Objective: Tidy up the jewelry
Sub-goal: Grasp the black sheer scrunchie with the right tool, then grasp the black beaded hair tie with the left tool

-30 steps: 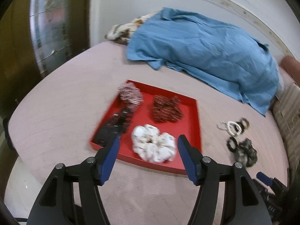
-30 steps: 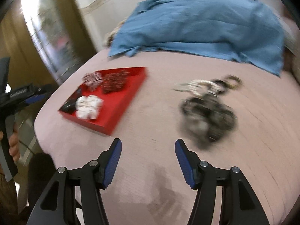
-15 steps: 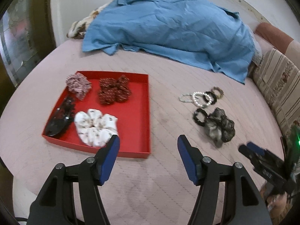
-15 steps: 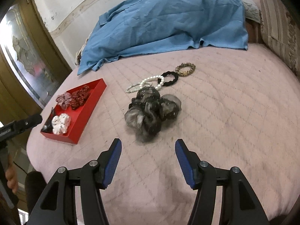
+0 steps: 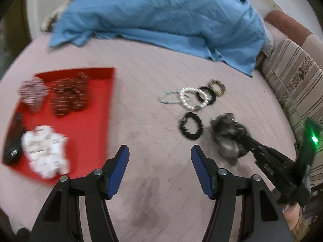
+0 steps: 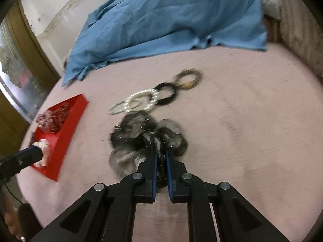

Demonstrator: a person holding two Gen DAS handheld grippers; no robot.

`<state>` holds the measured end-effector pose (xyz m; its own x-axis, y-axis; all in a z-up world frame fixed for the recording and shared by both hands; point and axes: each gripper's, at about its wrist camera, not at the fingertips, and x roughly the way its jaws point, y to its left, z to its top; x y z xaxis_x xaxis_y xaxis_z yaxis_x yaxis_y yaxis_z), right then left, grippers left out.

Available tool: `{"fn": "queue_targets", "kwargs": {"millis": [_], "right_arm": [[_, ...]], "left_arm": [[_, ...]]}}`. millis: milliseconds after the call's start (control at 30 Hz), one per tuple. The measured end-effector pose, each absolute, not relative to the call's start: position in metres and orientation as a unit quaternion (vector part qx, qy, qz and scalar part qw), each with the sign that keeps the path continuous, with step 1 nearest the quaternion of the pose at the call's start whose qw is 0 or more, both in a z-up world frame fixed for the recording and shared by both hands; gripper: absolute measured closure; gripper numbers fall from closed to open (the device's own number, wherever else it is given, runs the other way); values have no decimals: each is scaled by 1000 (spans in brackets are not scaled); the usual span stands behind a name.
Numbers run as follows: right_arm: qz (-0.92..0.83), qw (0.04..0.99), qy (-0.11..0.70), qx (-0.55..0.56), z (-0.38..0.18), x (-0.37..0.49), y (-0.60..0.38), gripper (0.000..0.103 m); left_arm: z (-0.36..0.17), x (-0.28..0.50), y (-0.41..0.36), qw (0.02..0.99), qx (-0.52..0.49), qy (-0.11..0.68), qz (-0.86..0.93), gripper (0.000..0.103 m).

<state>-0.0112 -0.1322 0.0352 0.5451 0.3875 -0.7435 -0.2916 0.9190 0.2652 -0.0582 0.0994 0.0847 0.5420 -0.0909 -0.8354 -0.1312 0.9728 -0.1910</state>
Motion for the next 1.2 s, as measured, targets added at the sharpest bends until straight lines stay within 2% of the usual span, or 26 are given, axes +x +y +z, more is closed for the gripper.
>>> {"fn": "queue_targets", "kwargs": {"millis": [167,367,467,533,633,700,833,900,1000,1200], "right_arm": [[149,896,417,40,38,-11,-161,94],[172,890,415,78,29,-6,-177,91],[184,888,412,88,27,-3,-175,83],[192,887,409,94,26,-2,-173,70],[200,884,409,102,24,0,-170,59],[207,879,414,115,20,2,-168,59],[208,871,425,129,13,5,-166,59],[208,868,430,133,10,6,-165,59],[208,863,439,141,7,7,-166,80],[198,869,431,143,16,1,-171,85]], "left_arm": [[54,-15,83,854,-120,506,-7,56],[29,22,72,847,-115,519,-14,61],[23,30,70,848,-111,518,-16,62],[22,34,69,849,-107,517,-19,62],[20,36,67,851,-109,513,-17,59],[19,35,64,854,-108,508,-15,56],[18,34,56,859,-84,505,-5,57],[19,32,54,859,-79,505,-1,90],[22,30,58,851,-108,513,-15,91],[39,16,66,848,-149,508,-30,91]]}}
